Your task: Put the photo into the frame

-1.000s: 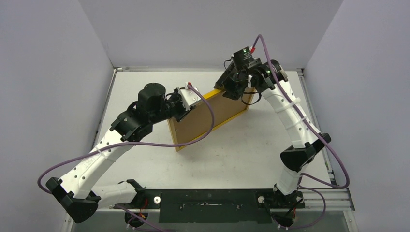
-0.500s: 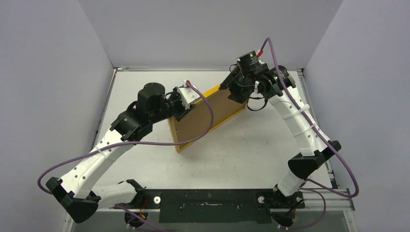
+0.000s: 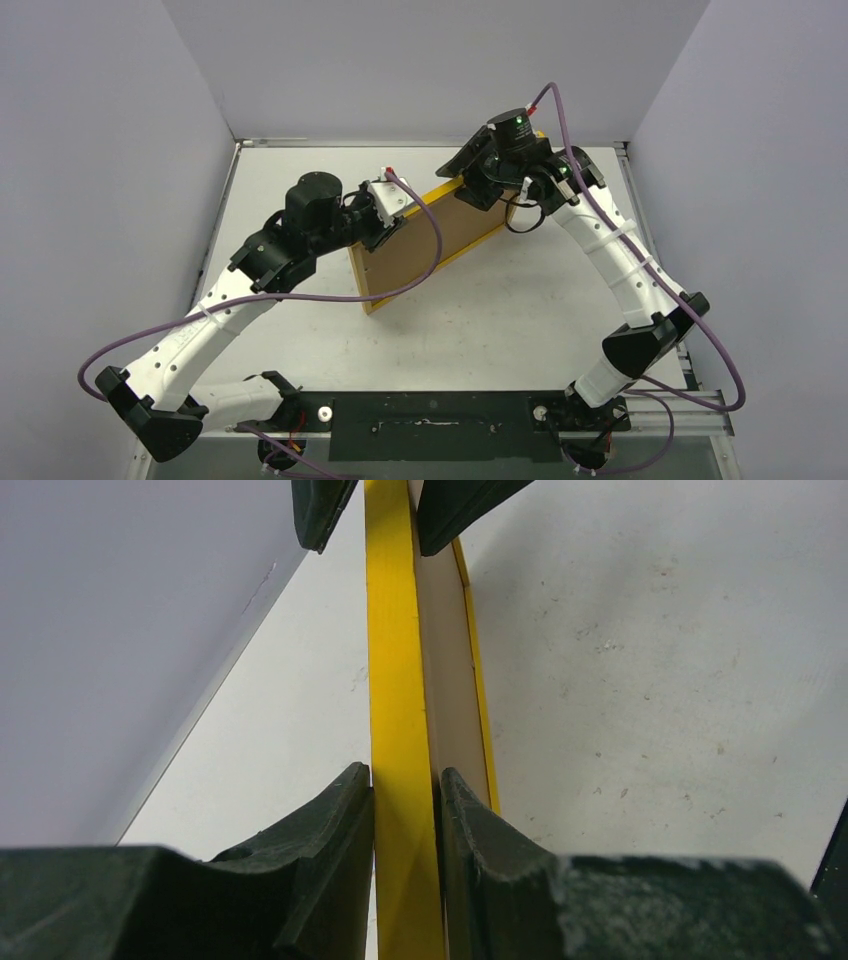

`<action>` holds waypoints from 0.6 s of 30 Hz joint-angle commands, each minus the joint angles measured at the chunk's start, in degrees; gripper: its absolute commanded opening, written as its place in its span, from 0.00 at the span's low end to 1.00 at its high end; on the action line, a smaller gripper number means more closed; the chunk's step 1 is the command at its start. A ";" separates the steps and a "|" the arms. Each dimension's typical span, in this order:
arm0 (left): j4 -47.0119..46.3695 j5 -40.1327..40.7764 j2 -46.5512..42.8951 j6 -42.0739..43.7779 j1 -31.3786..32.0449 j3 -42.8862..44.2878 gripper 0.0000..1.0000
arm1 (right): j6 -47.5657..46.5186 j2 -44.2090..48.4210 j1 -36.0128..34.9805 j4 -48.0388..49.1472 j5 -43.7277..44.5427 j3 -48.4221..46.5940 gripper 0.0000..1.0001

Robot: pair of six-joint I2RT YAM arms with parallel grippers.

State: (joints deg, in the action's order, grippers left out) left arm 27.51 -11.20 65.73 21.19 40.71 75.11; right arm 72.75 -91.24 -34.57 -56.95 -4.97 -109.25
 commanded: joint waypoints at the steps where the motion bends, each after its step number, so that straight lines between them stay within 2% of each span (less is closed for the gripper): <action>1: -4.59 -2.05 -2.01 0.03 0.41 0.06 0.14 | -0.44 -1.48 -0.13 -3.70 -0.47 -4.70 0.53; 13: -6.04 -1.78 -3.51 -0.06 0.50 -1.14 0.21 | -4.94 -6.85 -0.49 -20.94 -0.98 -14.77 0.47; 15: -6.31 -1.95 -3.88 -0.26 0.53 -1.32 0.24 | -5.45 -6.86 -0.50 -22.31 -1.21 -14.83 0.41; 18: -6.87 -1.90 -4.48 -1.03 0.52 -1.84 0.40 | -5.79 -6.14 -0.50 -22.56 -0.91 -13.69 0.29</action>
State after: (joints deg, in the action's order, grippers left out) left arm 26.30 -12.60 64.18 21.17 41.23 73.23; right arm 69.34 -98.19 -34.59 -74.28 -5.91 -122.30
